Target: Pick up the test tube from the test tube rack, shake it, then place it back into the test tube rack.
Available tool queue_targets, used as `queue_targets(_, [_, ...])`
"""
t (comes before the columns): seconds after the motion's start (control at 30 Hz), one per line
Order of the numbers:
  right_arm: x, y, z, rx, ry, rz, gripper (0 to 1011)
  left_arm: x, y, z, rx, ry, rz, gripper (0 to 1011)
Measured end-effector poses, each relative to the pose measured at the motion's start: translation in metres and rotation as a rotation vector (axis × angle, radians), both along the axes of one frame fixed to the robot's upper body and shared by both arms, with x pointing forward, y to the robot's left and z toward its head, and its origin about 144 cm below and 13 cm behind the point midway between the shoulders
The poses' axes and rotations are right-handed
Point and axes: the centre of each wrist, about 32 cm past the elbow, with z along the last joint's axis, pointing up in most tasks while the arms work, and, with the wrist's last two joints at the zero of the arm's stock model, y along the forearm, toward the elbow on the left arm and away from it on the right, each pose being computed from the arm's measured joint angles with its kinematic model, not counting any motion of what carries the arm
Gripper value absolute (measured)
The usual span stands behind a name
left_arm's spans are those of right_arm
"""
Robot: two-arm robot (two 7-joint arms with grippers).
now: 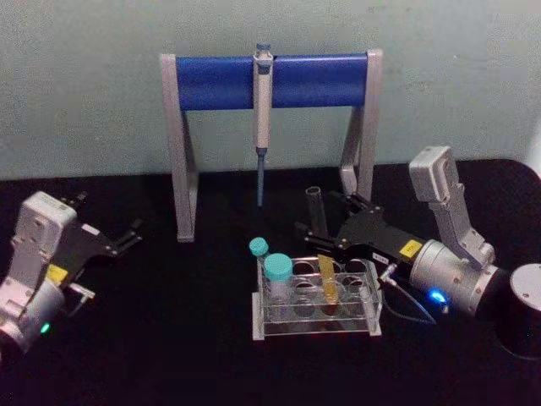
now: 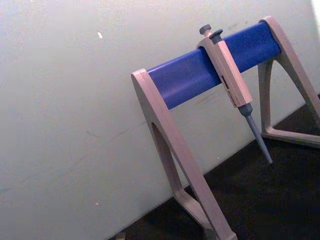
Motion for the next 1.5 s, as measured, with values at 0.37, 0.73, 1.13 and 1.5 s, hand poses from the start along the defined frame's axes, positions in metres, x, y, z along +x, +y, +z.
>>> queue_targets(0.37, [0.0, 0.0001, 0.0001, 0.0, 0.0, 0.0, 625, 0.0, 0.0, 0.0, 0.0, 0.0, 0.0, 1001])
queue_targets(0.73, [0.0, 0.0001, 0.0001, 0.0, 0.0, -0.001, 323, 0.0, 0.0, 0.0, 0.0, 0.0, 0.0, 1001])
queue_targets(1.13, [0.0, 0.0001, 0.0001, 0.002, 0.001, -0.001, 237, 0.0, 0.0, 0.0, 0.0, 0.0, 0.0, 1001])
queue_targets(1.5, [-0.0001, -0.0007, 0.0, 0.005, -0.003, 0.0, 235, 0.0, 0.0, 0.0, 0.0, 0.0, 0.0, 1001])
